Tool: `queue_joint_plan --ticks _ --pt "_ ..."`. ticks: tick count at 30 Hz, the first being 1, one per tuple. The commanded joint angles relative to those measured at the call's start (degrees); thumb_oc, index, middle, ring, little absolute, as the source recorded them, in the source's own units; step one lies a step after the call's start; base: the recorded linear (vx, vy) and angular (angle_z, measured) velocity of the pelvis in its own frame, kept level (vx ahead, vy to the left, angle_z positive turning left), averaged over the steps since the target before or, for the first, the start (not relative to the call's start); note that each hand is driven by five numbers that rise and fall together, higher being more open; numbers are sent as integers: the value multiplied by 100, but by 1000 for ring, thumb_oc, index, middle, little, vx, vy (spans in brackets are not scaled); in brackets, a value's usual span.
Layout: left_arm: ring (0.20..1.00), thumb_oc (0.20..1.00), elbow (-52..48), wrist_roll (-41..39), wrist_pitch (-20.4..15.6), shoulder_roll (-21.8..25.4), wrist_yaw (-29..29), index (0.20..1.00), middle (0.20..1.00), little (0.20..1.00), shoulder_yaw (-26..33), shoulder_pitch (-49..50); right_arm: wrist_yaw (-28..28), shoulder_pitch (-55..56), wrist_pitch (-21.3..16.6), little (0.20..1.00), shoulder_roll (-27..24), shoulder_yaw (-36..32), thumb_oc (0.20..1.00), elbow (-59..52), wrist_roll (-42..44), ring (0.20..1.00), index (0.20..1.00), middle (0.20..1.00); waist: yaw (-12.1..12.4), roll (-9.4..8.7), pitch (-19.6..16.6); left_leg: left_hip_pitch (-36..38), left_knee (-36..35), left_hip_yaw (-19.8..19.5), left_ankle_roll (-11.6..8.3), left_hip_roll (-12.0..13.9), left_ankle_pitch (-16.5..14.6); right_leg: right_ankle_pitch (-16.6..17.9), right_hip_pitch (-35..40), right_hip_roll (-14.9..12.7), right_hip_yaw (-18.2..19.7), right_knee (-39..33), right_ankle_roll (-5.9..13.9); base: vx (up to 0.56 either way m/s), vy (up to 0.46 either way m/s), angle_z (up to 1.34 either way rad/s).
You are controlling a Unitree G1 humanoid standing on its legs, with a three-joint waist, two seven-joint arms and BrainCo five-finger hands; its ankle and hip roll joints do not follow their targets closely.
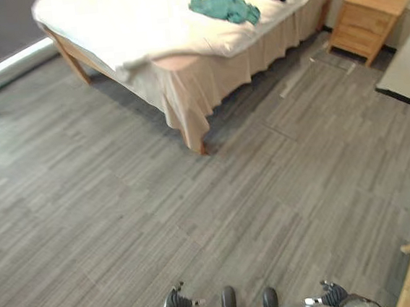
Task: Tidy up the quilt and then pick up the clothes from the bed and put them into the laundry hamper.
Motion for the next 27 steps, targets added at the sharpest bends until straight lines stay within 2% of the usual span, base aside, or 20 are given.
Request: queue_joint_plan --ticks 1,2,3,4,5,6,9,11,13,14,15,16,17,18,20,21,22,23,25,27 --pt "1000 1000 81 -423 -138 7 74 1000 1000 1000 45 -3 -27 361 -29 1000 214 22 1000 -146 147 1000 1000 1000 76 1 8 565 -27 99 -229 166 -691 383 -679 -627 -589 496 941 301 -43 -13" --pt "1000 1000 81 -423 -139 6 74 1000 1000 1000 45 -3 -27 362 -29 1000 212 22 1000 -147 147 1000 1000 1000 69 8 22 582 -27 91 -231 173 -698 377 -658 -624 -600 494 940 555 -103 -10" --pt "1000 1000 230 -233 -100 -21 41 1000 1000 1000 -67 -42 -71 415 -22 1000 196 -34 1000 -135 187 1000 1000 1000 -102 -44 9 759 -27 38 -310 124 -880 420 -690 -623 -487 -525 776 337 -69 6" --pt "1000 1000 231 -232 -101 -25 42 1000 1000 1000 -68 -41 -71 418 -22 1000 192 -34 1000 -136 187 1000 1000 1000 -104 -22 29 791 -27 36 -315 147 -895 430 -638 -600 -500 -564 773 647 -159 4" --pt "1000 1000 333 -41 -119 -31 51 1000 1000 1000 -140 -113 -104 440 -24 1000 175 -157 1000 -99 290 1000 1000 1000 -250 -17 13 908 -27 -1 -440 209 -1040 703 -906 -808 -271 -1532 757 333 -92 5" --pt "1000 1000 338 -39 -121 -39 52 1000 1000 1000 -142 -115 -104 441 -25 1000 169 -159 1000 -98 291 1000 1000 1000 -244 18 29 939 -27 5 -447 244 -1063 724 -849 -772 -286 -1588 755 506 -145 20" --pt "1000 1000 523 66 -138 -30 28 1000 1000 1000 -85 -165 -54 565 3 1000 159 -376 1000 -35 426 1000 1000 1000 -416 128 -52 1314 -27 34 -667 485 -1326 941 -1203 -1159 -295 -1995 876 622 -191 14" --pt "1000 1000 595 55 -177 -40 36 1000 1000 1000 -16 -42 -26 670 29 1000 191 -365 1000 27 352 1000 1000 1000 -446 125 -165 1670 -27 8 -792 624 -1283 1134 -1010 -1097 -376 -1975 842 688 -219 26" --pt "1000 1000 604 91 -161 -45 82 1000 1000 1000 59 116 -30 653 31 1000 107 -364 1000 147 262 1000 1000 1000 -454 275 -274 1627 509 9 -962 994 -440 1178 -756 -820 -393 -1967 652 497 -212 7" --pt "1000 1000 580 18 -143 -44 128 1000 1000 1000 94 116 -43 636 27 1000 96 -281 1000 165 198 1000 1000 1000 -410 293 -272 1362 1248 4 -1047 1119 159 1146 -502 -640 -425 -1983 489 550 -348 28" --pt "1000 1000 532 -46 -121 -11 154 1000 1000 1000 135 91 -49 626 19 1000 87 -205 1000 151 154 1000 1000 1000 -344 192 -225 911 2154 -107 -1008 1139 518 1100 -269 -632 -525 -2039 348 504 -407 35" --pt "1000 1000 431 -148 -112 16 260 1000 1000 1000 159 16 -93 563 12 1000 24 -116 1000 114 117 1000 1000 1000 -205 87 -63 456 3091 -263 -886 1063 758 1007 -11 -629 -601 -2040 180 594 -457 8" --pt "1000 1000 280 -243 -110 43 355 1000 1000 1000 127 -142 -156 294 36 1000 -92 -49 1000 57 69 1000 1000 1000 53 -204 124 -386 3996 -219 -621 871 329 830 291 -760 -569 -2040 62 440 -321 -29" --pt "1000 1000 281 -243 -109 46 355 1000 1000 1000 128 -144 -156 291 36 1000 -90 -49 1000 57 69 1000 1000 1000 45 -218 116 -403 3993 -223 -617 856 339 833 277 -775 -573 -2040 64 622 -166 -78" --pt "1000 1000 205 -274 -149 22 411 1000 1000 1000 111 -243 -199 90 51 1000 -169 95 1000 84 -150 1000 1000 1000 294 -304 150 -768 3691 -44 -631 655 2 579 539 -799 -520 -2040 112 568 57 -76" --pt "1000 1000 -3 -247 -187 -29 460 1000 1000 1000 42 -251 -229 8 40 1000 -224 208 1000 54 -253 1000 1000 1000 473 -243 59 -1100 2491 463 -513 356 -261 288 877 -735 -497 -2040 212 648 158 -46" --pt "1000 1000 -55 -245 -192 -60 451 1000 1000 1000 20 -231 -234 -4 31 1000 -217 231 1000 60 -290 1000 1000 1000 537 -214 -21 -1097 1843 656 -435 227 -254 148 1034 -682 -483 -2040 241 648 158 -21" --pt "1000 1000 -56 -245 -192 -59 452 1000 1000 1000 20 -231 -234 -4 31 1000 -217 231 1000 60 -290 1000 1000 1000 540 -223 -29 -1090 1809 663 -433 217 -230 151 1023 -690 -480 -2040 242 401 124 19" --pt "1000 1000 -30 -256 -180 -109 435 1000 1000 1000 39 -180 -292 -30 -4 1000 -165 259 1000 57 -380 1000 1000 1000 630 -68 -222 -1246 475 1546 -500 67 170 -326 1483 -324 -606 -2040 292 659 139 20" --pt "1000 1000 25 -239 -133 -139 400 1000 1000 1000 94 -119 -330 -29 15 1000 -51 320 1000 29 -536 1000 1000 1000 681 -143 -277 -1073 94 1979 -309 28 253 -325 1815 -175 -686 -2040 265 621 97 16"
